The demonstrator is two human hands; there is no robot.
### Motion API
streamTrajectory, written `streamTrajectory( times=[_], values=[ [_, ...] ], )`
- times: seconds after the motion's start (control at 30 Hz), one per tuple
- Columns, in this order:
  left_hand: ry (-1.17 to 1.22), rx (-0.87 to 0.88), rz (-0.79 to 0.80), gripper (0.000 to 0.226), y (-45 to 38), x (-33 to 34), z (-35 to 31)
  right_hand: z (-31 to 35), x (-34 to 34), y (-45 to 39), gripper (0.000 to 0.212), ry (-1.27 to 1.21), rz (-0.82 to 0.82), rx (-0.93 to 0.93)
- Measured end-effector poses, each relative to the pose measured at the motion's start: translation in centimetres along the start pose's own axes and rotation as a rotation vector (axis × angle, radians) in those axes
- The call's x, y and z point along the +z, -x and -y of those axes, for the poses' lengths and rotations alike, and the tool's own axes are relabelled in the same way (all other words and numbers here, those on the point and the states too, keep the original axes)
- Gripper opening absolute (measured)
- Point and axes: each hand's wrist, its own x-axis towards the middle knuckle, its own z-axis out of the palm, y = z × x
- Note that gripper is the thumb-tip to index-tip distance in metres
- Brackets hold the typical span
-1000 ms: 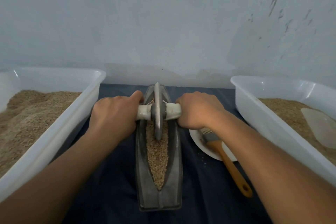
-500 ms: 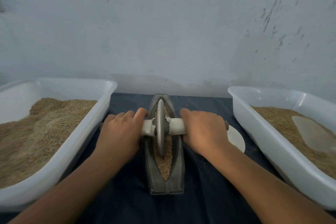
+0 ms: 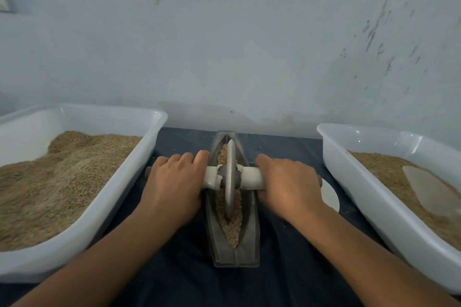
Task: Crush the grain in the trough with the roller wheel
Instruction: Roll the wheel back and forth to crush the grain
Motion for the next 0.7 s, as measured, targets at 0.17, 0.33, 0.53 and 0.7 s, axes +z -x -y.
streamTrajectory(
  times=[0.17, 0.33, 0.53, 0.7],
  values=[
    [-0.075, -0.006, 0.000, 0.050, -2.5, 1.2, 0.4, -0.9, 1.2, -3.0, 0.019, -0.012, 0.132, 0.020],
    [-0.050, -0.067, 0.048, 0.050, -5.0, 2.3, 1.0, -1.9, 1.7, -6.5, 0.017, -0.034, 0.309, -0.031],
    [-0.023, -0.097, 0.066, 0.055, -6.6, 2.7, 1.4, -2.5, 1.0, -9.6, 0.020, -0.176, 0.591, -0.040],
    [-0.064, -0.080, 0.013, 0.049, -5.9, 2.8, 1.0, -2.3, 1.0, -8.8, 0.025, -0.115, 0.519, -0.049]
  ],
)
